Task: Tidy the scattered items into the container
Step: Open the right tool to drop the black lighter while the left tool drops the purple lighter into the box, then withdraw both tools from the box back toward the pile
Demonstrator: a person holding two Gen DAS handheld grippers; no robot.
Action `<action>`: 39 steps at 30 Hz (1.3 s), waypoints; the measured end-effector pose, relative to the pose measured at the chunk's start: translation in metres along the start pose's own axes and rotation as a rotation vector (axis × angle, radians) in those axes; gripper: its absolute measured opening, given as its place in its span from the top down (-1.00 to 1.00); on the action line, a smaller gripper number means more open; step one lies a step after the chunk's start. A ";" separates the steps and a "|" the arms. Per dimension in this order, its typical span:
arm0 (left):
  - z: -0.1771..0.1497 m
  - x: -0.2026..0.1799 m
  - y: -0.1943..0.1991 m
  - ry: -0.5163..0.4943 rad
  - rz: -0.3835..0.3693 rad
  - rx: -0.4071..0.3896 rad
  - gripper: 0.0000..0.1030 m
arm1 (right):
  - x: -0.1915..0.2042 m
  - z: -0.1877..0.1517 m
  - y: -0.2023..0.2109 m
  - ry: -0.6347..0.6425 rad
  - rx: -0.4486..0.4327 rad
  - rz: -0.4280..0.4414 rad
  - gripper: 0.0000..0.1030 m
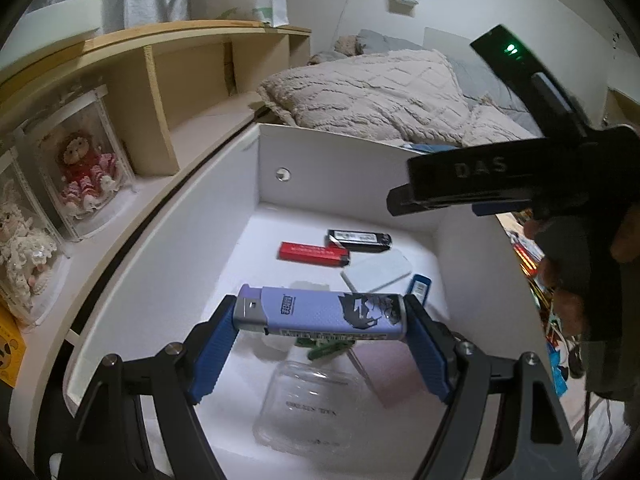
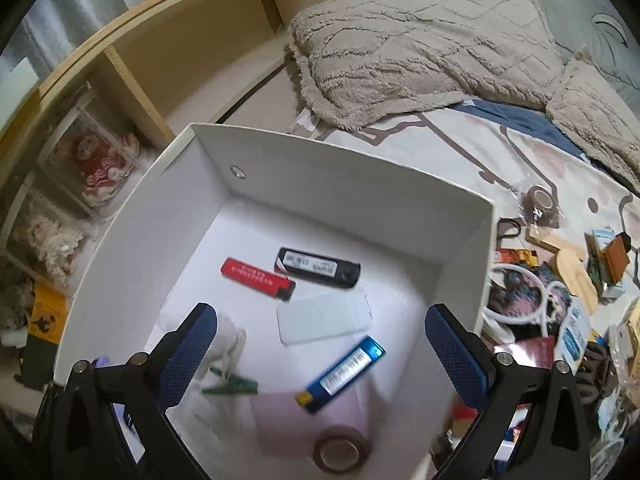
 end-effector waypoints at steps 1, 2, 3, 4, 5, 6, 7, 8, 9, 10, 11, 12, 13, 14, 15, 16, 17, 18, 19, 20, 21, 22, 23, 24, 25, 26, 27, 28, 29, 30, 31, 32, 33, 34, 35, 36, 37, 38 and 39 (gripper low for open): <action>0.000 -0.002 0.000 -0.004 -0.004 0.002 -0.55 | -0.001 -0.004 0.004 0.017 -0.001 -0.005 -1.00; 0.000 -0.004 0.001 -0.006 -0.007 0.002 -0.55 | -0.002 -0.006 0.006 0.029 -0.001 -0.007 -1.00; 0.000 -0.006 0.001 -0.007 -0.009 0.002 -0.55 | -0.002 -0.009 0.008 0.038 -0.002 -0.007 -1.00; 0.000 -0.007 0.002 -0.008 -0.008 0.001 -0.56 | -0.002 -0.012 0.011 0.048 -0.003 -0.003 -1.00; 0.000 -0.008 0.003 -0.009 -0.007 -0.001 -0.56 | -0.001 -0.015 0.014 0.058 -0.005 0.002 -1.00; 0.001 -0.009 0.004 -0.011 -0.005 -0.006 -0.56 | 0.000 -0.016 0.016 0.064 -0.008 0.002 -1.00; 0.001 -0.009 0.005 -0.010 -0.003 -0.012 -0.56 | 0.000 -0.018 0.018 0.070 -0.011 0.004 -1.00; 0.001 -0.009 0.006 -0.008 0.000 -0.020 -0.56 | 0.002 -0.019 0.020 0.078 -0.015 0.008 -1.00; 0.002 -0.009 0.008 -0.006 0.003 -0.027 -0.59 | 0.003 -0.020 0.021 0.085 -0.018 0.011 -1.00; 0.002 -0.009 0.009 -0.005 0.004 -0.029 -0.65 | 0.005 -0.021 0.023 0.091 -0.022 0.014 -1.00; 0.002 -0.009 0.010 -0.003 0.005 -0.033 -0.69 | 0.007 -0.021 0.024 0.097 -0.027 0.017 -1.00; 0.002 -0.009 0.011 -0.004 0.004 -0.039 -0.73 | 0.009 -0.022 0.026 0.104 -0.031 0.019 -1.00; 0.003 -0.008 0.012 -0.003 0.004 -0.043 -0.74 | 0.011 -0.023 0.027 0.111 -0.036 0.021 -1.00; 0.003 -0.008 0.013 -0.002 0.004 -0.045 -0.74 | 0.013 -0.024 0.029 0.119 -0.044 0.021 -1.00; 0.003 -0.007 0.014 0.000 0.003 -0.048 -0.74 | 0.014 -0.024 0.030 0.124 -0.051 0.020 -1.00; 0.003 -0.006 0.015 0.003 0.004 -0.050 -0.74 | 0.016 -0.025 0.030 0.127 -0.057 0.019 -1.00; 0.003 -0.006 0.015 0.005 0.005 -0.052 -0.74 | 0.017 -0.026 0.031 0.130 -0.065 0.020 -1.00; 0.003 -0.004 0.016 0.008 0.005 -0.054 -0.74 | 0.019 -0.027 0.032 0.133 -0.071 0.021 -1.00; 0.002 -0.004 0.017 0.011 0.006 -0.056 -0.74 | 0.020 -0.028 0.033 0.135 -0.077 0.023 -1.00; 0.002 -0.003 0.018 0.014 0.007 -0.058 -0.74 | 0.020 -0.028 0.034 0.135 -0.081 0.025 -1.00; 0.002 -0.002 0.020 0.019 0.008 -0.061 -0.74 | 0.021 -0.029 0.035 0.135 -0.087 0.027 -1.00; 0.002 -0.001 0.020 0.023 0.010 -0.063 -0.75 | 0.022 -0.030 0.036 0.137 -0.093 0.028 -1.00; 0.002 0.001 0.022 0.028 0.012 -0.067 -0.75 | 0.022 -0.030 0.038 0.139 -0.099 0.026 -1.00; 0.002 0.003 0.023 0.035 0.016 -0.072 -0.79 | 0.022 -0.030 0.040 0.140 -0.109 0.024 -1.00; 0.002 0.004 0.025 0.040 0.020 -0.078 -0.85 | 0.021 -0.030 0.043 0.141 -0.119 0.025 -1.00; 0.003 0.006 0.027 0.045 0.027 -0.082 -0.87 | 0.022 -0.030 0.045 0.142 -0.127 0.028 -1.00; 0.004 0.008 0.028 0.049 0.036 -0.088 -0.89 | 0.022 -0.030 0.048 0.142 -0.135 0.029 -1.00; 0.004 0.009 0.030 0.053 0.043 -0.095 -0.91 | 0.022 -0.030 0.051 0.144 -0.144 0.031 -1.00; 0.005 0.010 0.032 0.055 0.046 -0.099 -0.94 | 0.022 -0.030 0.055 0.144 -0.155 0.033 -1.00; 0.005 0.011 0.033 0.058 0.048 -0.099 -1.00 | 0.022 -0.030 0.058 0.144 -0.165 0.034 -1.00; 0.005 0.011 0.035 0.062 0.048 -0.103 -1.00 | 0.022 -0.031 0.061 0.143 -0.173 0.035 -1.00; 0.005 0.012 0.037 0.066 0.049 -0.109 -1.00 | 0.021 -0.031 0.064 0.141 -0.185 0.036 -1.00; 0.006 0.013 0.039 0.070 0.052 -0.114 -1.00 | 0.020 -0.031 0.067 0.140 -0.194 0.036 -1.00; 0.006 0.013 0.040 0.074 0.051 -0.118 -1.00 | 0.018 -0.032 0.069 0.138 -0.200 0.038 -1.00; 0.006 0.014 0.042 0.077 0.048 -0.120 -1.00 | 0.017 -0.033 0.072 0.134 -0.206 0.043 -1.00; 0.007 0.014 0.043 0.082 0.042 -0.122 -1.00 | 0.015 -0.035 0.074 0.130 -0.210 0.047 -1.00; 0.007 0.014 0.044 0.084 0.038 -0.126 -1.00 | 0.014 -0.036 0.076 0.131 -0.216 0.054 -1.00; 0.007 0.014 0.045 0.084 0.039 -0.129 -1.00 | 0.013 -0.038 0.078 0.137 -0.227 0.060 -1.00; 0.008 0.014 0.046 0.083 0.043 -0.133 -1.00 | 0.011 -0.040 0.081 0.145 -0.243 0.056 -1.00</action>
Point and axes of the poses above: each gripper's, at about its wrist camera, not at the fingertips, and y roughly against the way its jaws point, x to its left, z to its top, the point moved 8 cm from there along -y, roughly the way its jaws point, and after that the axes turned 8 degrees about -y, right-handed, at the moved point
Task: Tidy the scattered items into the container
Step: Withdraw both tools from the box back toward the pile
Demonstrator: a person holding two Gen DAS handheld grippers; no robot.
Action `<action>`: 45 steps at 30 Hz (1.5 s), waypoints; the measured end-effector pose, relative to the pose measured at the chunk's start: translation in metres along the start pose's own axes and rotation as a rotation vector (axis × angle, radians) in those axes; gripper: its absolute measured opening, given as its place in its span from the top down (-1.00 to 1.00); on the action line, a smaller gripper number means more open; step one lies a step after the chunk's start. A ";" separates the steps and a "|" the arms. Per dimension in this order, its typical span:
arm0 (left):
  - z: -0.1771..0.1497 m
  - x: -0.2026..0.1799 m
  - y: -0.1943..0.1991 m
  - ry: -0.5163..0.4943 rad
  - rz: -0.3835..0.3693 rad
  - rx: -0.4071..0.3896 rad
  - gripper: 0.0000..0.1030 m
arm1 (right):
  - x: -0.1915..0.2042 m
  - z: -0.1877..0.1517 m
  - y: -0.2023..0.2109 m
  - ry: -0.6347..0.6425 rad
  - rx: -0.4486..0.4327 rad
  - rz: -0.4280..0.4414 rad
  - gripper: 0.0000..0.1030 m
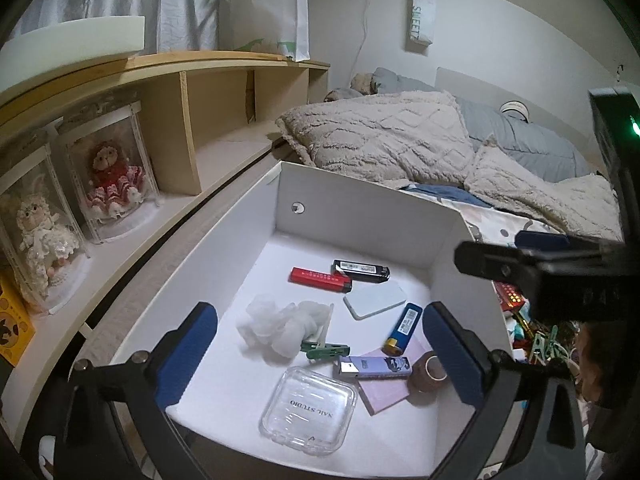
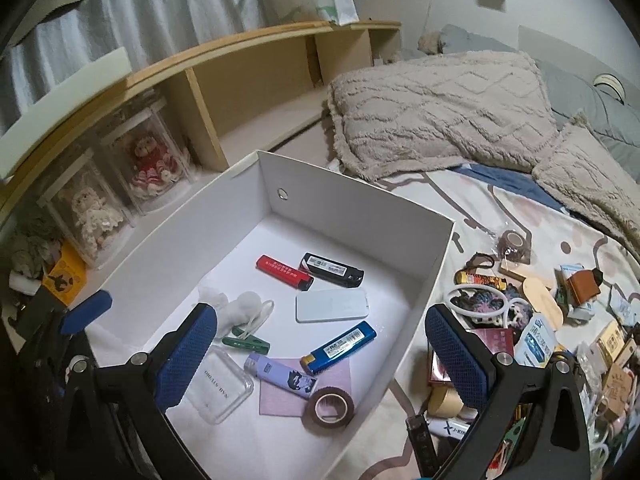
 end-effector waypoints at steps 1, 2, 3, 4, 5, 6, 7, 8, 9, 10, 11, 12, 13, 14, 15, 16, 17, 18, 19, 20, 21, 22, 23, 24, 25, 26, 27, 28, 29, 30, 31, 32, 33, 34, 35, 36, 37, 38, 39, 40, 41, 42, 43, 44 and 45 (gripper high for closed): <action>0.001 0.000 0.001 -0.002 0.006 -0.005 -1.00 | -0.002 -0.002 0.002 0.009 -0.014 -0.009 -1.00; 0.001 0.000 0.003 -0.006 0.012 -0.010 -1.00 | -0.004 -0.003 0.005 0.016 -0.026 -0.017 -1.00; 0.002 0.000 0.004 -0.009 0.016 -0.014 -1.00 | -0.006 -0.006 0.008 0.019 -0.035 -0.021 -1.00; 0.002 0.000 0.005 -0.010 0.019 -0.021 -1.00 | -0.008 -0.008 0.010 0.018 -0.040 -0.021 -1.00; 0.003 0.000 0.007 -0.008 0.021 -0.030 -1.00 | -0.010 -0.009 0.012 0.012 -0.044 -0.017 -1.00; 0.004 0.000 0.008 -0.006 0.021 -0.038 -1.00 | -0.012 -0.011 0.013 0.006 -0.049 -0.013 -1.00; 0.004 -0.001 0.010 -0.007 0.021 -0.042 -1.00 | -0.014 -0.012 0.016 0.000 -0.058 -0.010 -1.00; 0.004 -0.002 0.011 -0.008 0.019 -0.045 -1.00 | -0.017 -0.014 0.019 -0.007 -0.071 -0.010 -1.00; 0.005 -0.002 0.012 -0.008 0.018 -0.050 -1.00 | -0.020 -0.016 0.022 -0.011 -0.082 -0.013 -1.00; 0.005 -0.003 0.013 -0.008 0.016 -0.055 -1.00 | -0.022 -0.017 0.024 -0.012 -0.089 -0.016 -1.00; 0.006 -0.004 0.015 -0.008 0.014 -0.060 -1.00 | -0.024 -0.019 0.027 -0.012 -0.099 -0.022 -1.00; 0.007 -0.006 0.016 -0.008 0.011 -0.064 -1.00 | -0.026 -0.021 0.029 -0.012 -0.107 -0.028 -1.00; 0.007 -0.007 0.017 -0.009 0.006 -0.066 -1.00 | -0.028 -0.022 0.031 -0.013 -0.113 -0.033 -1.00; 0.007 -0.009 0.017 -0.011 0.002 -0.065 -1.00 | -0.030 -0.024 0.034 -0.017 -0.120 -0.039 -1.00; 0.007 -0.011 0.018 -0.013 -0.002 -0.065 -1.00 | -0.033 -0.026 0.037 -0.022 -0.125 -0.043 -1.00; 0.006 -0.013 0.020 -0.015 -0.003 -0.067 -1.00 | -0.036 -0.027 0.039 -0.027 -0.129 -0.044 -1.00; 0.005 -0.014 0.021 -0.017 -0.003 -0.070 -1.00 | -0.038 -0.028 0.042 -0.031 -0.133 -0.046 -1.00; 0.004 -0.017 0.023 -0.022 -0.002 -0.073 -1.00 | -0.041 -0.029 0.044 -0.032 -0.138 -0.050 -1.00; 0.004 -0.018 0.025 -0.025 -0.001 -0.075 -1.00 | -0.043 -0.030 0.047 -0.030 -0.146 -0.057 -1.00; 0.003 -0.020 0.026 -0.027 0.000 -0.078 -1.00 | -0.045 -0.031 0.050 -0.027 -0.157 -0.067 -1.00; 0.003 -0.022 0.028 -0.030 0.000 -0.081 -1.00 | -0.047 -0.032 0.053 -0.023 -0.164 -0.076 -1.00; 0.003 -0.024 0.029 -0.033 -0.001 -0.084 -1.00 | -0.048 -0.033 0.055 -0.020 -0.169 -0.082 -1.00; 0.003 -0.026 0.031 -0.036 -0.002 -0.088 -1.00 | -0.050 -0.035 0.058 -0.019 -0.174 -0.087 -1.00; 0.003 -0.029 0.033 -0.039 -0.002 -0.093 -1.00 | -0.052 -0.036 0.060 -0.019 -0.177 -0.090 -1.00; 0.003 -0.031 0.034 -0.043 -0.003 -0.096 -1.00 | -0.053 -0.037 0.061 -0.018 -0.179 -0.094 -1.00; 0.003 -0.034 0.035 -0.045 -0.005 -0.098 -1.00 | -0.055 -0.039 0.063 -0.017 -0.182 -0.098 -1.00; 0.003 -0.036 0.036 -0.047 -0.009 -0.101 -1.00 | -0.056 -0.040 0.065 -0.015 -0.186 -0.103 -1.00; 0.002 -0.040 0.037 -0.050 -0.013 -0.102 -1.00 | -0.058 -0.041 0.067 -0.014 -0.191 -0.112 -1.00; 0.002 -0.043 0.038 -0.052 -0.016 -0.103 -1.00 | -0.061 -0.043 0.069 -0.016 -0.195 -0.123 -1.00; 0.001 -0.046 0.039 -0.054 -0.021 -0.105 -1.00 | -0.063 -0.044 0.071 -0.018 -0.197 -0.131 -1.00; 0.000 -0.049 0.040 -0.055 -0.024 -0.106 -1.00 | -0.065 -0.046 0.073 -0.019 -0.198 -0.133 -1.00; 0.000 -0.052 0.041 -0.055 -0.028 -0.109 -1.00 | -0.067 -0.048 0.075 -0.021 -0.198 -0.135 -1.00; -0.001 -0.056 0.042 -0.055 -0.035 -0.112 -1.00 | -0.069 -0.050 0.077 -0.021 -0.199 -0.139 -1.00; -0.002 -0.060 0.043 -0.055 -0.040 -0.114 -1.00 | -0.072 -0.052 0.079 -0.020 -0.201 -0.146 -1.00; -0.003 -0.063 0.044 -0.056 -0.045 -0.115 -1.00 | -0.075 -0.054 0.082 -0.020 -0.205 -0.154 -1.00; -0.004 -0.067 0.044 -0.059 -0.053 -0.114 -1.00 | -0.078 -0.056 0.085 -0.021 -0.210 -0.161 -1.00; -0.004 -0.071 0.045 -0.062 -0.059 -0.115 -1.00 | -0.081 -0.058 0.088 -0.022 -0.214 -0.167 -1.00; -0.005 -0.074 0.045 -0.065 -0.065 -0.118 -1.00 | -0.085 -0.060 0.091 -0.024 -0.218 -0.173 -1.00; -0.005 -0.079 0.047 -0.067 -0.070 -0.123 -1.00 | -0.088 -0.062 0.094 -0.025 -0.221 -0.177 -1.00; -0.005 -0.082 0.048 -0.067 -0.073 -0.129 -1.00 | -0.092 -0.064 0.097 -0.027 -0.225 -0.184 -1.00; -0.006 -0.085 0.049 -0.067 -0.078 -0.133 -1.00 | -0.096 -0.066 0.101 -0.027 -0.230 -0.192 -1.00; -0.006 -0.089 0.050 -0.065 -0.084 -0.139 -1.00 | -0.099 -0.068 0.105 -0.026 -0.235 -0.200 -1.00; -0.007 -0.092 0.051 -0.063 -0.089 -0.144 -1.00 | -0.103 -0.070 0.108 -0.024 -0.240 -0.209 -1.00; -0.007 -0.094 0.052 -0.060 -0.093 -0.147 -1.00 | -0.107 -0.072 0.112 -0.024 -0.245 -0.219 -1.00; -0.008 -0.098 0.053 -0.058 -0.099 -0.150 -1.00 | -0.110 -0.074 0.115 -0.024 -0.248 -0.226 -1.00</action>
Point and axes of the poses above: each gripper's, at about its wrist camera, not at the fingertips, and y roughly against the way its jaws point, x to its left, z to its top, the point moved 8 cm from there along -y, roughly the way its jaws point, and after that the axes turned 8 degrees about -y, right-handed, at the moved point
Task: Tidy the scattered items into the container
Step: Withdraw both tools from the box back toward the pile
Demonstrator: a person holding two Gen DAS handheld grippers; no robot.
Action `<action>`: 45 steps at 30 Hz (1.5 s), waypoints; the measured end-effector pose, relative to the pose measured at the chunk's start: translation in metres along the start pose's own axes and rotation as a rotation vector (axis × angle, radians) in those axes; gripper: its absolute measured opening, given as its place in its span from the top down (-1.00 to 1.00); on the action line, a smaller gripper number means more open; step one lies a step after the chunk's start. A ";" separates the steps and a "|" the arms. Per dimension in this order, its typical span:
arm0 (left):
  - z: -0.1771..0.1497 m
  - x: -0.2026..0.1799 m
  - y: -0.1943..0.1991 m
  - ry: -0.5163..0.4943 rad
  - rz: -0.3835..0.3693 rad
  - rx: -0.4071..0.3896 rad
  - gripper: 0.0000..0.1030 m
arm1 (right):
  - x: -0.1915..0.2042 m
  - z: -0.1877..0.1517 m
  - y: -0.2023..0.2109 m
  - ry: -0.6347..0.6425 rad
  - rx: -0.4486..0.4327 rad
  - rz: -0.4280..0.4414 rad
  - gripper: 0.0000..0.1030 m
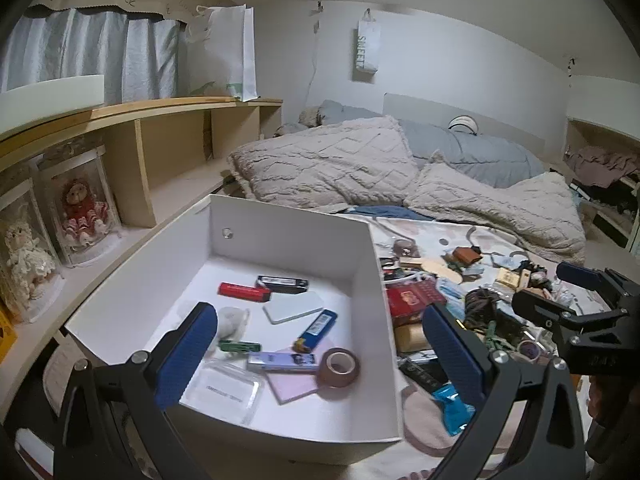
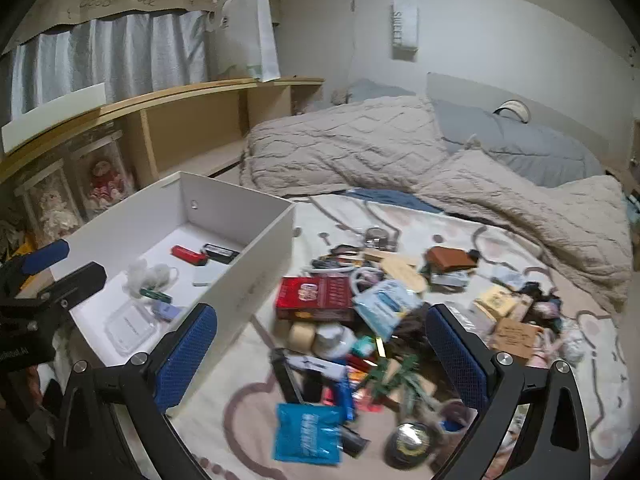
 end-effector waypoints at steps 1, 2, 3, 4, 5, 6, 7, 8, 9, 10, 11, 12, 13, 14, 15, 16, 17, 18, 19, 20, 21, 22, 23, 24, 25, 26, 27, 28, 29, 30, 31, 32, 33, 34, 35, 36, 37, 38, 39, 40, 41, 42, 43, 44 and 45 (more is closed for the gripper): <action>0.000 -0.005 0.001 0.001 -0.009 -0.003 -1.00 | -0.005 -0.001 0.003 -0.001 -0.003 -0.009 -1.00; -0.001 -0.009 0.001 -0.002 -0.019 -0.007 -1.00 | -0.010 -0.003 0.006 -0.005 -0.004 -0.017 -1.00; -0.002 -0.015 0.002 -0.006 -0.027 -0.010 -1.00 | -0.015 -0.005 0.009 -0.012 -0.003 -0.021 -1.00; -0.003 -0.019 0.003 -0.011 -0.029 -0.012 -1.00 | -0.020 -0.007 0.012 -0.021 -0.001 -0.022 -1.00; -0.004 -0.023 0.003 -0.016 -0.030 -0.013 -1.00 | -0.024 -0.009 0.015 -0.027 0.000 -0.024 -1.00; -0.005 -0.027 0.004 -0.022 -0.033 -0.015 -1.00 | -0.029 -0.010 0.018 -0.031 -0.001 -0.026 -1.00; -0.006 -0.032 0.004 -0.027 -0.036 -0.017 -1.00 | -0.032 -0.011 0.021 -0.033 -0.003 -0.030 -1.00; -0.006 -0.036 0.004 -0.030 -0.040 -0.019 -1.00 | -0.037 -0.013 0.024 -0.036 -0.007 -0.036 -1.00; -0.007 -0.041 0.005 -0.032 -0.046 -0.021 -1.00 | -0.042 -0.014 0.028 -0.039 -0.012 -0.043 -1.00; -0.008 -0.046 0.005 -0.032 -0.053 -0.023 -1.00 | -0.046 -0.015 0.031 -0.044 -0.014 -0.048 -1.00; -0.009 -0.051 0.005 -0.033 -0.061 -0.024 -1.00 | -0.051 -0.017 0.034 -0.050 -0.014 -0.051 -1.00; -0.010 -0.056 0.005 -0.034 -0.070 -0.024 -1.00 | -0.055 -0.019 0.036 -0.054 -0.012 -0.053 -1.00; -0.011 -0.061 0.005 -0.035 -0.076 -0.024 -1.00 | -0.059 -0.020 0.038 -0.058 -0.012 -0.058 -1.00; -0.012 -0.065 0.006 -0.036 -0.080 -0.024 -1.00 | -0.064 -0.023 0.042 -0.059 -0.014 -0.068 -1.00; -0.012 -0.069 0.005 -0.035 -0.086 -0.024 -1.00 | -0.069 -0.025 0.044 -0.059 -0.016 -0.077 -1.00; -0.013 -0.074 0.005 -0.033 -0.093 -0.024 -1.00 | -0.074 -0.026 0.047 -0.060 -0.018 -0.085 -1.00; -0.014 -0.078 0.005 -0.029 -0.099 -0.024 -1.00 | -0.079 -0.028 0.049 -0.063 -0.020 -0.093 -1.00; -0.016 -0.082 0.005 -0.025 -0.107 -0.023 -1.00 | -0.084 -0.030 0.052 -0.065 -0.022 -0.101 -1.00; -0.017 -0.086 0.005 -0.020 -0.115 -0.024 -1.00 | -0.088 -0.033 0.054 -0.064 -0.025 -0.112 -1.00; -0.018 -0.089 0.005 -0.016 -0.120 -0.025 -1.00 | -0.093 -0.035 0.056 -0.059 -0.029 -0.125 -1.00; -0.020 -0.094 0.005 -0.016 -0.127 -0.025 -1.00 | -0.097 -0.038 0.058 -0.054 -0.032 -0.137 -1.00; -0.022 -0.098 0.005 -0.019 -0.131 -0.024 -1.00 | -0.100 -0.040 0.060 -0.050 -0.033 -0.147 -1.00; -0.023 -0.102 0.004 -0.024 -0.131 -0.022 -1.00 | -0.104 -0.043 0.062 -0.047 -0.033 -0.156 -1.00; -0.025 -0.107 0.004 -0.031 -0.132 -0.021 -1.00 | -0.107 -0.045 0.064 -0.046 -0.034 -0.162 -1.00; -0.027 -0.111 0.004 -0.037 -0.132 -0.020 -1.00 | -0.111 -0.048 0.066 -0.046 -0.035 -0.169 -1.00; -0.029 -0.114 0.004 -0.042 -0.134 -0.019 -1.00 | -0.115 -0.051 0.068 -0.048 -0.036 -0.176 -1.00; -0.031 -0.118 0.004 -0.045 -0.137 -0.018 -1.00 | -0.118 -0.053 0.070 -0.052 -0.037 -0.180 -1.00; -0.033 -0.121 0.004 -0.045 -0.140 -0.017 -1.00 | -0.121 -0.055 0.071 -0.055 -0.038 -0.181 -1.00; -0.036 -0.125 0.004 -0.043 -0.146 -0.016 -1.00 | -0.125 -0.057 0.072 -0.058 -0.038 -0.184 -1.00; -0.037 -0.127 0.003 -0.041 -0.151 -0.014 -1.00 | -0.128 -0.060 0.074 -0.061 -0.039 -0.189 -1.00; -0.040 -0.130 0.003 -0.036 -0.158 -0.011 -1.00 | -0.131 -0.063 0.076 -0.062 -0.041 -0.195 -1.00; -0.042 -0.132 0.002 -0.032 -0.164 -0.009 -1.00 | -0.135 -0.066 0.077 -0.062 -0.043 -0.204 -1.00; -0.046 -0.135 0.001 -0.027 -0.172 -0.002 -1.00 | -0.138 -0.070 0.079 -0.061 -0.043 -0.212 -1.00; -0.048 -0.138 0.000 -0.024 -0.177 0.004 -1.00 | -0.142 -0.073 0.080 -0.061 -0.042 -0.220 -1.00; -0.050 -0.140 -0.001 -0.020 -0.182 0.011 -1.00 | -0.145 -0.077 0.081 -0.062 -0.039 -0.226 -1.00; -0.054 -0.144 -0.002 -0.017 -0.189 0.021 -1.00 | -0.148 -0.080 0.082 -0.064 -0.035 -0.230 -1.00; -0.056 -0.146 -0.004 -0.016 -0.192 0.028 -1.00 | -0.151 -0.082 0.082 -0.067 -0.031 -0.232 -1.00; -0.060 -0.149 -0.005 -0.018 -0.196 0.038 -1.00 | -0.154 -0.086 0.083 -0.070 -0.027 -0.234 -1.00; -0.063 -0.153 -0.007 -0.021 -0.199 0.047 -1.00 | -0.157 -0.089 0.083 -0.074 -0.023 -0.237 -1.00; -0.064 -0.155 -0.008 -0.025 -0.201 0.052 -1.00 | -0.161 -0.093 0.083 -0.078 -0.019 -0.242 -1.00; -0.067 -0.158 -0.008 -0.030 -0.202 0.058 -1.00 | -0.165 -0.098 0.083 -0.084 -0.014 -0.246 -1.00; -0.069 -0.160 -0.009 -0.032 -0.203 0.063 -1.00 | -0.168 -0.102 0.083 -0.091 -0.006 -0.249 -1.00; -0.070 -0.162 -0.010 -0.031 -0.205 0.068 -1.00 | -0.172 -0.106 0.081 -0.098 0.003 -0.252 -1.00; -0.071 -0.163 -0.011 -0.026 -0.208 0.074 -1.00 | -0.175 -0.110 0.080 -0.105 0.013 -0.257 -1.00; -0.074 -0.166 -0.012 -0.019 -0.215 0.084 -1.00 | -0.178 -0.114 0.079 -0.110 0.021 -0.260 -1.00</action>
Point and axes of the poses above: each gripper's, at about its wrist camera, not at the fingertips, and y roughly against the way its jaws point, x to its left, z to its top, the point moved 8 cm from there along -y, roughly the way its jaws point, and after that the axes turned 8 degrees about -y, right-handed, at the moved point
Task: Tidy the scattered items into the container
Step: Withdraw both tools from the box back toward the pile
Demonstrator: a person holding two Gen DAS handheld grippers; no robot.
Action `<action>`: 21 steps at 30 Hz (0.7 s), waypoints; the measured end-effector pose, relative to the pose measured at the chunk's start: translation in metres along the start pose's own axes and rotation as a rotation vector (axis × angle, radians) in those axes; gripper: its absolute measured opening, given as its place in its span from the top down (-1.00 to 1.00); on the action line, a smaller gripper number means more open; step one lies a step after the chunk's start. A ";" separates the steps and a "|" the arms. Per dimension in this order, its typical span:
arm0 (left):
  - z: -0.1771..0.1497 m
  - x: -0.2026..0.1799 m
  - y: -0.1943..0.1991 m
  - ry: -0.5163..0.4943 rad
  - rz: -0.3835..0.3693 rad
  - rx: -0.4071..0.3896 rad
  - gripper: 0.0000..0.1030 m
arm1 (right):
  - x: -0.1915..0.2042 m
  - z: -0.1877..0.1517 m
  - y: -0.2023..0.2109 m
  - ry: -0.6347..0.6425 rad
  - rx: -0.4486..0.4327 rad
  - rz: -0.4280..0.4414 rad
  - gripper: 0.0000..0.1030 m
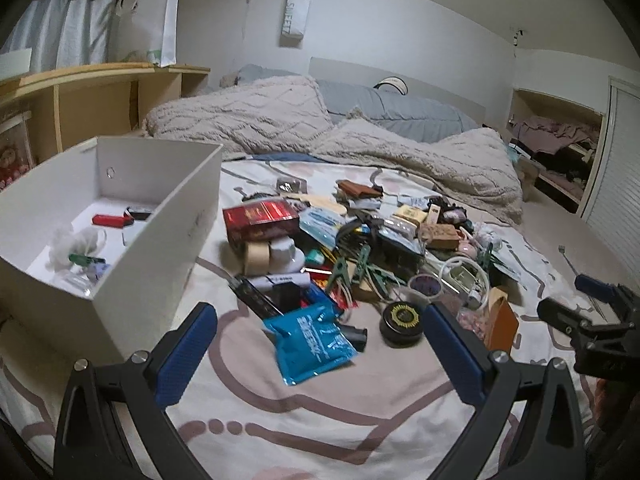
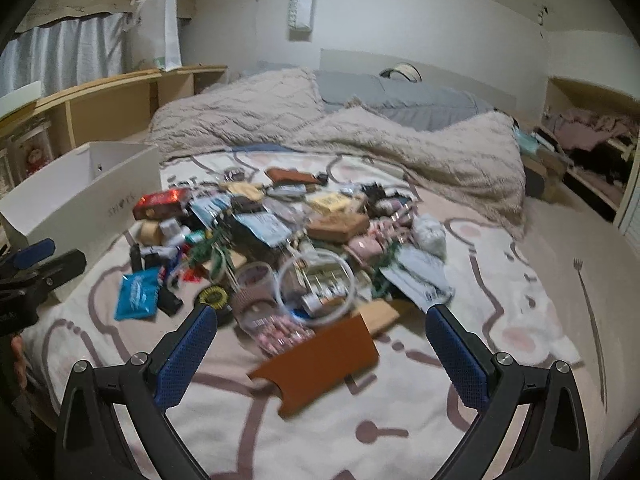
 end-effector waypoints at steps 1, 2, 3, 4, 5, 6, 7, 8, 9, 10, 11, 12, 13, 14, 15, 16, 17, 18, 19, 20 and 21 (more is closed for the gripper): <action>-0.002 -0.001 -0.002 0.004 -0.004 0.008 -1.00 | -0.003 -0.003 -0.002 -0.004 0.010 -0.003 -1.00; -0.004 -0.002 -0.004 0.007 -0.006 0.015 -1.00 | -0.006 -0.007 -0.005 -0.008 0.020 -0.007 -1.00; -0.005 -0.004 -0.006 0.007 -0.007 0.023 -1.00 | -0.009 -0.010 -0.006 -0.011 0.027 -0.010 -1.00; -0.007 -0.005 -0.008 0.004 -0.007 0.028 -1.00 | -0.011 -0.012 -0.008 -0.013 0.034 -0.012 -1.00; -0.008 -0.006 -0.009 0.002 -0.005 0.034 -1.00 | -0.013 -0.015 -0.010 -0.016 0.040 -0.012 -1.00; -0.009 -0.007 -0.012 0.001 -0.003 0.040 -1.00 | -0.015 -0.017 -0.012 -0.018 0.045 -0.012 -1.00; -0.010 -0.007 -0.014 0.003 -0.003 0.048 -1.00 | -0.017 -0.019 -0.013 -0.020 0.050 -0.011 -1.00; -0.011 -0.007 -0.016 0.007 -0.003 0.056 -1.00 | -0.018 -0.021 -0.015 -0.023 0.054 -0.010 -1.00; -0.013 -0.006 -0.020 0.014 -0.001 0.071 -1.00 | -0.019 -0.022 -0.016 -0.027 0.058 -0.009 -1.00; -0.015 -0.006 -0.024 0.019 0.002 0.087 -1.00 | -0.020 -0.024 -0.019 -0.034 0.066 -0.006 -1.00; -0.017 -0.005 -0.028 0.026 0.005 0.109 -1.00 | -0.021 -0.026 -0.021 -0.045 0.076 -0.003 -1.00; -0.020 -0.004 -0.032 0.035 0.004 0.123 -1.00 | -0.022 -0.028 -0.024 -0.055 0.083 0.002 -1.00; -0.022 -0.003 -0.035 0.046 0.003 0.135 -0.99 | -0.022 -0.030 -0.026 -0.065 0.092 0.007 -1.00; -0.024 -0.002 -0.038 0.051 0.007 0.144 -0.98 | -0.022 -0.032 -0.028 -0.076 0.101 0.013 -1.00; -0.026 -0.002 -0.041 0.050 0.015 0.153 -0.97 | -0.022 -0.034 -0.031 -0.083 0.106 0.015 -1.00; -0.027 -0.001 -0.044 0.047 0.022 0.159 -0.97 | -0.022 -0.037 -0.033 -0.087 0.110 0.016 -1.00; -0.028 -0.001 -0.046 0.046 0.029 0.164 -0.97 | -0.022 -0.039 -0.036 -0.089 0.113 0.016 -1.00; -0.029 -0.001 -0.049 0.047 0.034 0.169 -0.97 | -0.023 -0.041 -0.038 -0.095 0.114 0.016 -1.00; -0.029 0.000 -0.051 0.051 0.037 0.173 -0.97 | -0.023 -0.043 -0.040 -0.106 0.117 0.018 -1.00; -0.030 0.001 -0.053 0.055 0.041 0.178 -0.97 | -0.023 -0.044 -0.041 -0.121 0.123 0.023 -1.00; -0.030 0.002 -0.056 0.061 0.047 0.183 -0.97 | -0.023 -0.046 -0.043 -0.140 0.135 0.031 -1.00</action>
Point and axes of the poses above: each gripper's, at about its wrist camera, not at the fingertips, and y roughly against the way its jaws point, x to its left, z to its top, the point moved 8 cm from there along -y, roughly the way its jaws point, and after that the axes turned 8 degrees about -y, right-handed, at the moved point
